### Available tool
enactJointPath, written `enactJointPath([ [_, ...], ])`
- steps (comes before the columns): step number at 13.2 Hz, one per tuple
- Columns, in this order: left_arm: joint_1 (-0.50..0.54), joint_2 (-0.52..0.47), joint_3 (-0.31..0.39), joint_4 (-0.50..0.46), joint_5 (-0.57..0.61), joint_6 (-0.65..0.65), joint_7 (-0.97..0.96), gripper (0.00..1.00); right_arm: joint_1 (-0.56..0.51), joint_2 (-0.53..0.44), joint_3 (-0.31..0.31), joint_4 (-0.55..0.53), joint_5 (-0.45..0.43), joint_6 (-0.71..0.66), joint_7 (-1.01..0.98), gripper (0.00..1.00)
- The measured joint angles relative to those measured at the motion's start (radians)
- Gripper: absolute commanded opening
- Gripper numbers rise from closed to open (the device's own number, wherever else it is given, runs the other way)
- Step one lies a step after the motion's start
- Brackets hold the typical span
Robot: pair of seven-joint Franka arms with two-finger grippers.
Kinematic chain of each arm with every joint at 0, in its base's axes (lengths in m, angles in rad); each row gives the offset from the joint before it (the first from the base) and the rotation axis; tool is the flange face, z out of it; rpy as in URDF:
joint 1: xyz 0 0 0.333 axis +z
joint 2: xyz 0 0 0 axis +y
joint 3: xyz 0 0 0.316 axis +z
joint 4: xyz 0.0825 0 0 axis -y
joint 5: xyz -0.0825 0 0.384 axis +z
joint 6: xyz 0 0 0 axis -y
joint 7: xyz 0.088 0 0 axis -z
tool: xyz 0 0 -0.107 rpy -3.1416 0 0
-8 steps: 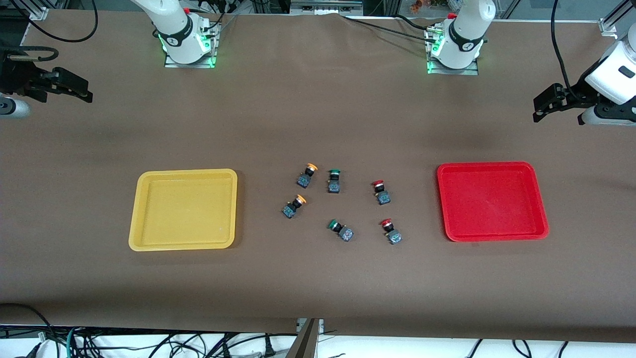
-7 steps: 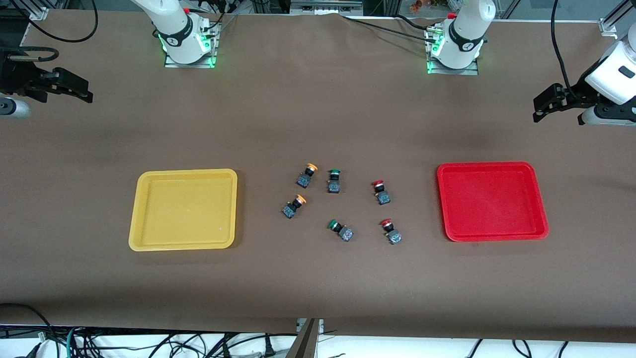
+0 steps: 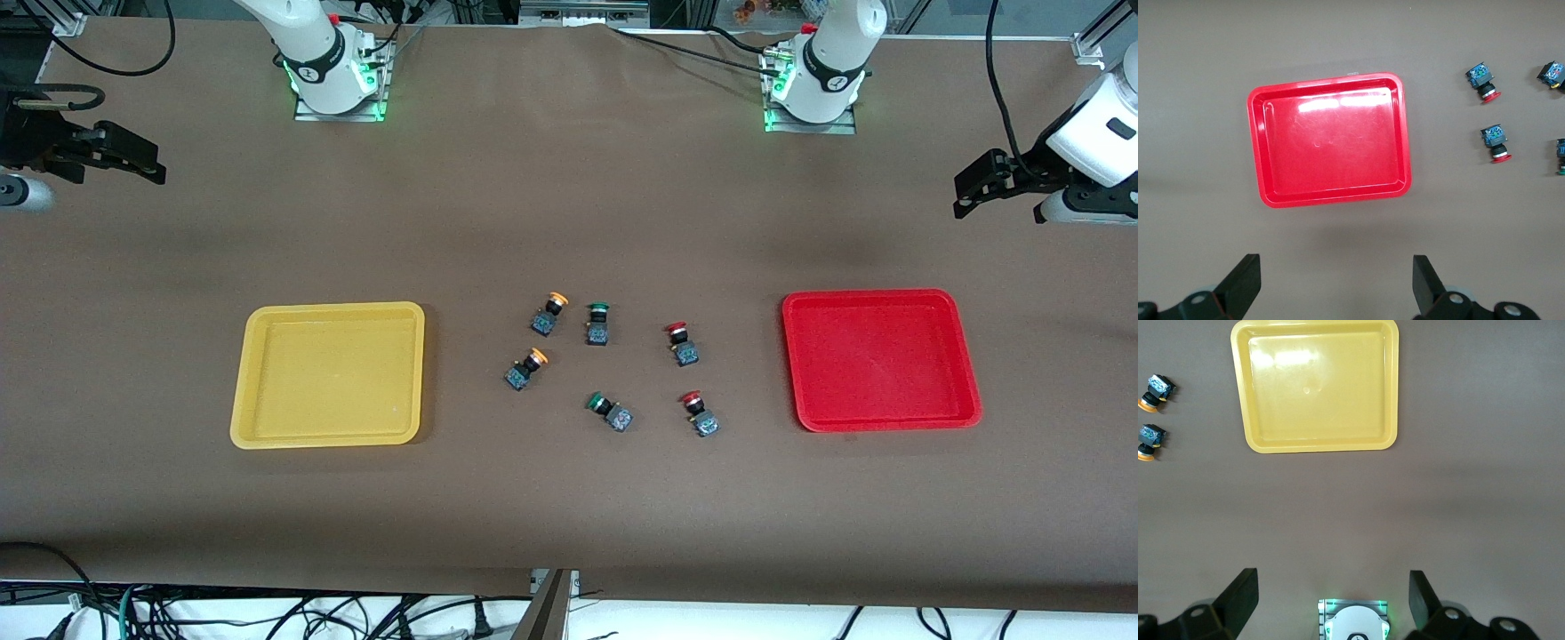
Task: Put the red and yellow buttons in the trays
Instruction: 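Swing both grippers out over the yellow and red trays, then grasp the yellow button with the right gripper while the left gripper grasps red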
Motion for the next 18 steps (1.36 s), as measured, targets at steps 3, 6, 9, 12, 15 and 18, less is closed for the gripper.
enactJointPath([
  [3, 0.001, 0.000, 0.000, 0.000, 0.000, -0.007, 0.000, 1.00, 0.000, 0.030, 0.000, -0.003, 0.000, 0.007, 0.001, 1.00],
  [6, 0.005, 0.001, 0.001, 0.000, 0.000, -0.024, 0.000, 1.00, 0.000, 0.110, 0.000, -0.008, 0.000, 0.050, 0.001, 1.00],
  [9, 0.011, 0.018, 0.001, 0.000, 0.000, -0.023, 0.000, 1.00, 0.005, 0.213, 0.004, -0.010, 0.008, 0.139, 0.018, 1.00],
  [12, 0.009, 0.079, -0.001, 0.000, 0.000, 0.034, 0.000, 1.00, 0.070, 0.318, 0.013, -0.013, 0.052, 0.282, 0.260, 1.00],
  [15, 0.005, 0.206, -0.008, -0.001, -0.047, 0.168, 0.000, 1.00, 0.202, 0.427, 0.020, -0.015, 0.102, 0.424, 0.517, 1.00],
  [18, -0.010, 0.349, -0.014, 0.023, -0.082, 0.205, 0.002, 1.00, 0.378, 0.523, 0.024, -0.016, 0.105, 0.540, 0.764, 1.00],
])
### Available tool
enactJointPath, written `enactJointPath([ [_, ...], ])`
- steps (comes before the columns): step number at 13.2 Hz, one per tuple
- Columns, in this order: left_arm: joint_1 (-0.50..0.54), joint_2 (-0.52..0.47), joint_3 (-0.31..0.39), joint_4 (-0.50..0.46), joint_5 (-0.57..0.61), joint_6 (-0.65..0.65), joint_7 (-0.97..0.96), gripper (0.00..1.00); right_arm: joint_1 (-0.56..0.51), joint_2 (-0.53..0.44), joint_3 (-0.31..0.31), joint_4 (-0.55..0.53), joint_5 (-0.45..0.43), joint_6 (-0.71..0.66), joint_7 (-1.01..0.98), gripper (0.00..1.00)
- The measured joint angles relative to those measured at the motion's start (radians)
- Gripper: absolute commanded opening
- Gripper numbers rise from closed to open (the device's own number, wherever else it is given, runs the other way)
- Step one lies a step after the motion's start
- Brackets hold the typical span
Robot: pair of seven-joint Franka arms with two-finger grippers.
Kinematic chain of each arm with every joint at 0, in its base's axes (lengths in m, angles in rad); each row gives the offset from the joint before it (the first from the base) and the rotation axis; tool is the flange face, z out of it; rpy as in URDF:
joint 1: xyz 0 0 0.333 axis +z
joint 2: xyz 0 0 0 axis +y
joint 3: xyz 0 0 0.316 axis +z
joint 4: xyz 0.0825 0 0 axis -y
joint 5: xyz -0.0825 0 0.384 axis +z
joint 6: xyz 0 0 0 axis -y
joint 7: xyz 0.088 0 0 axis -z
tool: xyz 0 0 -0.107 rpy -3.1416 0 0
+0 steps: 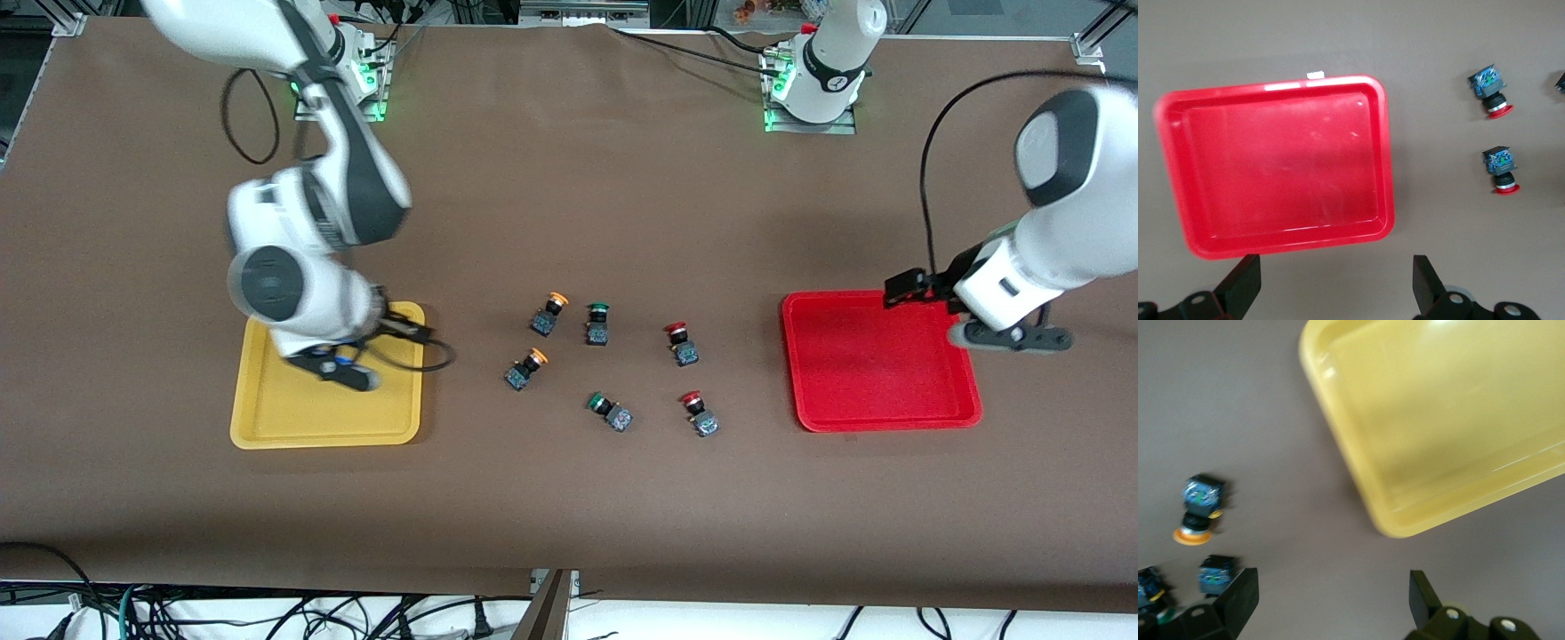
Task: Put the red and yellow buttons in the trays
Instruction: 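Grasp the yellow button with the right gripper while the left gripper grasps red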
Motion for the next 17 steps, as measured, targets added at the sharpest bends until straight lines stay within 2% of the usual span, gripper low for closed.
enactJointPath([
  [3, -0.066, 0.115, -0.007, 0.038, -0.014, 0.072, -0.001, 1.00, 0.126, 0.101, 0.000, -0.001, 0.017, 0.159, 0.187, 1.00],
  [5, -0.092, 0.184, -0.013, 0.045, -0.027, 0.159, -0.001, 1.00, 0.162, 0.154, -0.001, 0.000, 0.070, 0.242, 0.222, 1.00],
  [7, -0.096, 0.268, -0.014, 0.047, -0.028, 0.259, 0.003, 1.00, 0.187, 0.187, -0.001, 0.001, 0.086, 0.284, 0.230, 1.00],
  [10, -0.141, 0.390, -0.030, 0.050, -0.028, 0.529, 0.019, 1.00, 0.229, 0.233, -0.001, 0.001, 0.087, 0.342, 0.269, 1.00],
  [11, -0.170, 0.419, -0.032, 0.051, -0.037, 0.643, 0.012, 1.00, 0.240, 0.245, -0.001, 0.001, 0.087, 0.359, 0.275, 0.96],
  [12, -0.195, 0.445, -0.032, 0.053, -0.060, 0.746, 0.004, 1.00, 0.248, 0.255, -0.001, 0.001, 0.087, 0.368, 0.278, 0.63],
  [13, -0.216, 0.471, -0.032, 0.062, -0.083, 0.827, -0.008, 0.97, 0.254, 0.262, -0.001, 0.001, 0.087, 0.372, 0.280, 0.25],
  [14, -0.228, 0.501, -0.032, 0.087, -0.099, 0.876, -0.014, 0.93, 0.259, 0.265, -0.001, 0.001, 0.087, 0.372, 0.279, 0.06],
  [15, -0.238, 0.535, -0.033, 0.124, -0.103, 0.896, -0.025, 0.93, 0.265, 0.265, -0.001, 0.001, 0.087, 0.372, 0.279, 0.00],
  [17, -0.269, 0.584, -0.033, 0.178, -0.103, 0.900, -0.082, 0.97, 0.268, 0.265, -0.002, 0.001, 0.087, 0.372, 0.278, 0.00],
])
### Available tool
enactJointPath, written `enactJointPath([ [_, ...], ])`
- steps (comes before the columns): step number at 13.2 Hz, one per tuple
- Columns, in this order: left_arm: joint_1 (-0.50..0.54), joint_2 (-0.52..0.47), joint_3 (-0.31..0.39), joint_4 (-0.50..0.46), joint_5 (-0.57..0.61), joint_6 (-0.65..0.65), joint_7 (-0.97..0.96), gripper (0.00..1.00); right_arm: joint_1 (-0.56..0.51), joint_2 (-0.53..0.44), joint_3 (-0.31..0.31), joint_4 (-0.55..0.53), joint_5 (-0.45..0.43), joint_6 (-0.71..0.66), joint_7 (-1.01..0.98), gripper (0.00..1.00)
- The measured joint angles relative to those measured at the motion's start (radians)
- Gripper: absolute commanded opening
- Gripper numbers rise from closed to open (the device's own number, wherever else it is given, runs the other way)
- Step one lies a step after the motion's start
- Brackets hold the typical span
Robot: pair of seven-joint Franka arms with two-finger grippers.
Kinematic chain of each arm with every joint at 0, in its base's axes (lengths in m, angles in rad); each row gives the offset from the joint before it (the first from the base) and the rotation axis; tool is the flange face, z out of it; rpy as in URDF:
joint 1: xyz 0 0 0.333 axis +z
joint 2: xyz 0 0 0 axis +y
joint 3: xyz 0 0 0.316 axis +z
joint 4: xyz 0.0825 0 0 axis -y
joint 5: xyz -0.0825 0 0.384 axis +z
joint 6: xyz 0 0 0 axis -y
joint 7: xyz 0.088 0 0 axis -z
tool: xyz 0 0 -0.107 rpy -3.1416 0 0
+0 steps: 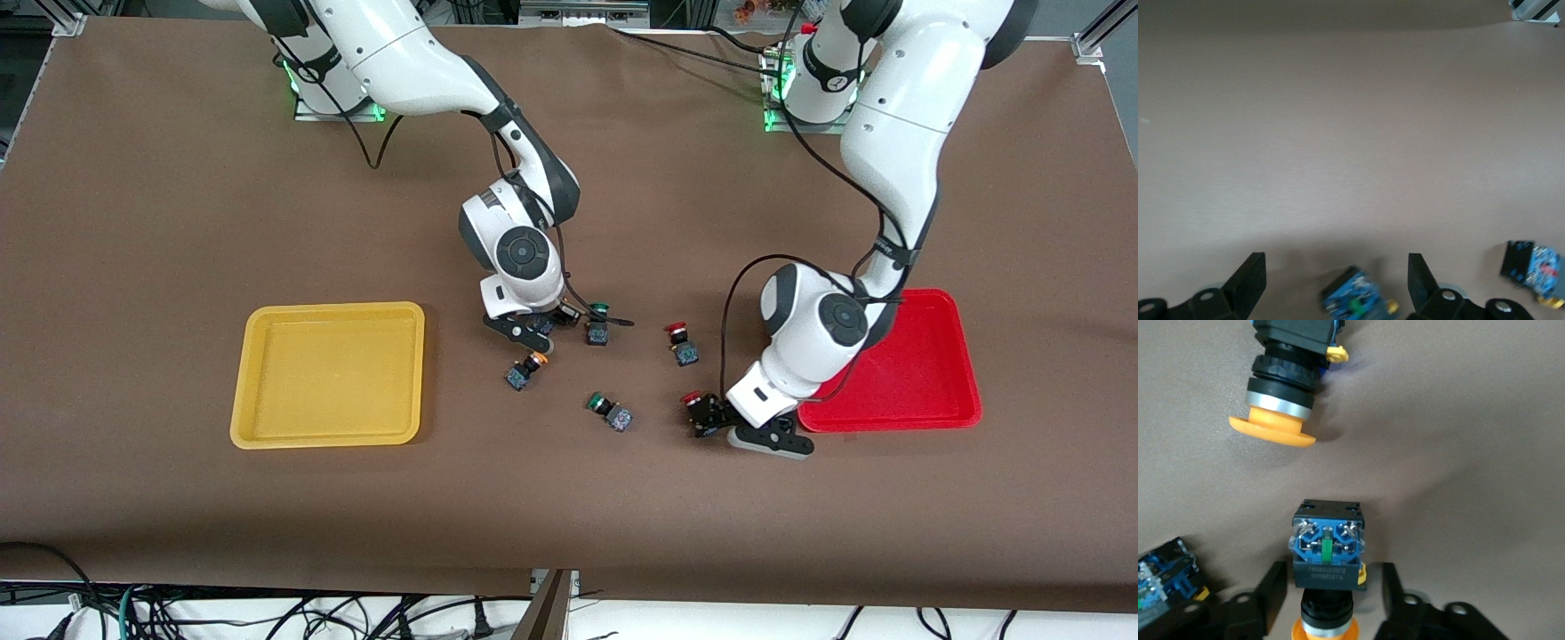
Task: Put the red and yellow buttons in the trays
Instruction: 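Grasp the yellow button with the right gripper while the left gripper grasps red, then carry the yellow button into the yellow tray with the right gripper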
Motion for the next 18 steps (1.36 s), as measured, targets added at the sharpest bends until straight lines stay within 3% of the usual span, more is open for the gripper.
enactJointPath([
  [3, -0.019, 0.022, 0.004, 0.013, 0.000, 0.005, -0.026, 0.97, -0.007, -0.009, -0.019, 0.011, 0.000, -0.046, -0.036, 0.00],
  [5, -0.017, 0.027, 0.009, 0.008, 0.000, 0.004, -0.026, 0.96, -0.065, -0.064, -0.039, 0.037, 0.000, -0.206, -0.170, 0.00],
  [6, -0.016, 0.027, 0.011, 0.002, 0.000, 0.004, -0.026, 0.89, -0.118, -0.110, -0.049, 0.043, -0.001, -0.305, -0.255, 0.00],
  [7, -0.016, 0.027, 0.012, -0.005, 0.000, 0.003, -0.027, 0.75, -0.174, -0.155, -0.068, 0.044, -0.002, -0.396, -0.346, 0.00],
  [8, -0.017, 0.027, 0.011, -0.014, 0.000, 0.002, -0.029, 0.69, -0.225, -0.188, -0.100, 0.042, -0.003, -0.459, -0.446, 0.00],
  [9, -0.020, 0.027, 0.010, -0.027, 0.000, 0.001, -0.036, 0.38, -0.265, -0.204, -0.146, 0.037, -0.003, -0.491, -0.554, 0.00],
  [12, -0.024, 0.022, 0.010, -0.040, 0.000, 0.005, -0.063, 0.01, -0.380, -0.183, -0.244, 0.012, -0.003, -0.500, -0.843, 0.00],
  [17, -0.024, -0.008, 0.011, -0.044, 0.000, 0.002, -0.060, 0.02, -0.516, -0.084, -0.245, 0.006, -0.002, -0.404, -1.013, 0.01],
  [18, -0.019, -0.029, 0.020, -0.043, 0.000, -0.016, -0.038, 0.02, -0.527, -0.063, -0.245, 0.005, -0.001, -0.374, -1.033, 0.46],
])
